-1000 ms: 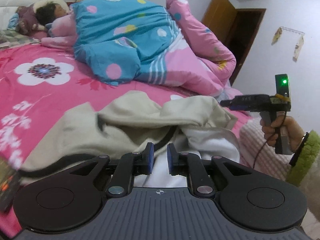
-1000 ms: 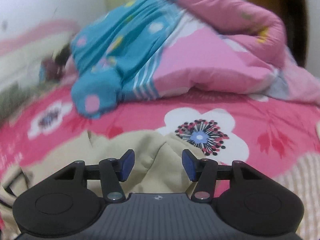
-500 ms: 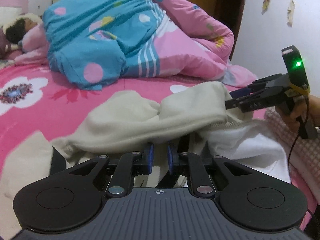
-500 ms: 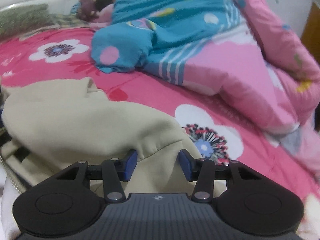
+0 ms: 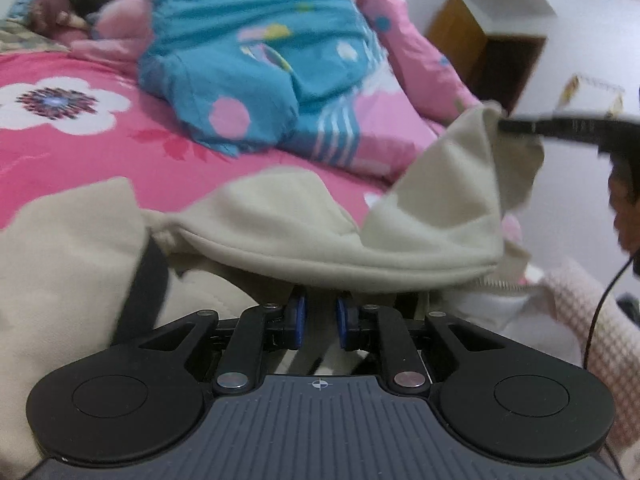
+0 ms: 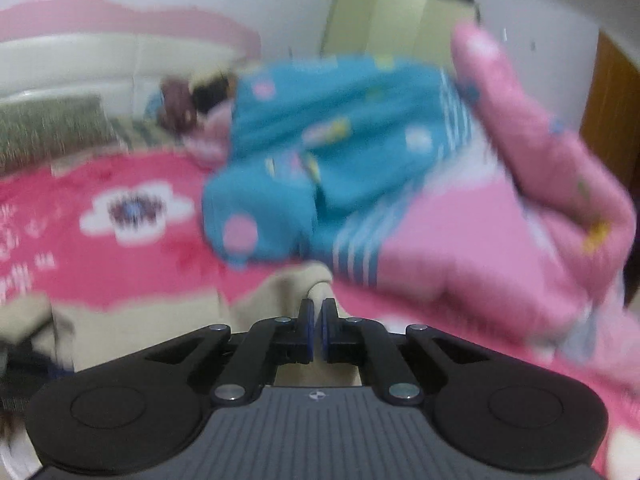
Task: Fold clothes
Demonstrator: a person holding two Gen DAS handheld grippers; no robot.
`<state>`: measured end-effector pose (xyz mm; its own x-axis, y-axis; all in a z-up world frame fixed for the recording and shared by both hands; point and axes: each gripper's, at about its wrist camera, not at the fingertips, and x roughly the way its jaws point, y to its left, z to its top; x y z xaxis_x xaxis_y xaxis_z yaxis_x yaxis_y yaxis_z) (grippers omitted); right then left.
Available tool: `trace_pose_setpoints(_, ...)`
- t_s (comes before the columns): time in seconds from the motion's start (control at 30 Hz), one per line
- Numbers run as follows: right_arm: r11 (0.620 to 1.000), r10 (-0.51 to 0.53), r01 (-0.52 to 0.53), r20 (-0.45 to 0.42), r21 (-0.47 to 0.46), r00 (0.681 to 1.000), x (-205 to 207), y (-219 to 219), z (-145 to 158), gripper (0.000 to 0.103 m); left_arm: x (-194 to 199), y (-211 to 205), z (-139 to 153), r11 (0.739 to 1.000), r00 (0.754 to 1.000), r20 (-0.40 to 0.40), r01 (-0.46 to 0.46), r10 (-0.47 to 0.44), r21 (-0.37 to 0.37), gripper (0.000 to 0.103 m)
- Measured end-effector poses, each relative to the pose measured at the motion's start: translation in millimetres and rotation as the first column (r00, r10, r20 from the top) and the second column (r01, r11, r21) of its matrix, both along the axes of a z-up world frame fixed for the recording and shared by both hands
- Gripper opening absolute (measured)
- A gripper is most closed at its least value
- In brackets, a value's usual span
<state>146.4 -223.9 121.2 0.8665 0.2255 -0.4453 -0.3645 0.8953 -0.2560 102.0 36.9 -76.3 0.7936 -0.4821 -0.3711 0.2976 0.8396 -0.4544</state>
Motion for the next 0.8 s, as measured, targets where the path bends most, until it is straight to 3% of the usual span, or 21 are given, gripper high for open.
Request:
trace_pose_setpoints(0.23, 0.976, 0.189, -0.172, 0.128, -0.130, 0.974, 45.3, 118.9, 48.9, 0.004, -9.7, 10.5, 2.5, 0.995, 0.995, 0.027, -0.090, 0.092, -0.047, 0.015)
trace_pose_setpoints(0.37, 0.938, 0.316, -0.277, 0.182, -0.210, 0.931, 71.6, 200.5, 63.9, 0.004, -14.7, 18.5, 4.7, 0.986, 0.988, 0.035, -0.151, 0.153, -0.070, 0.015)
trace_pose_setpoints(0.5, 0.903, 0.416, -0.371, 0.227, -0.217, 0.881, 88.1, 272.7, 71.3, 0.004, -17.4, 26.1, 7.5, 0.973, 0.973, 0.061, -0.215, 0.221, -0.089, 0.015)
trace_pose_setpoints(0.67, 0.866, 0.489, -0.456, 0.158, -0.204, 0.858, 108.0, 341.6, 44.0, 0.004, -12.2, 32.2, 5.9, 0.964, 0.969, 0.024, -0.242, 0.246, -0.109, 0.015)
trace_pose_setpoints(0.8, 0.845, 0.498, -0.467, 0.067, -0.259, 0.864, 113.1, 371.4, 3.5, 0.010, -11.6, 32.8, 5.1, 0.964, 0.969, 0.020, -0.243, 0.247, -0.106, 0.015)
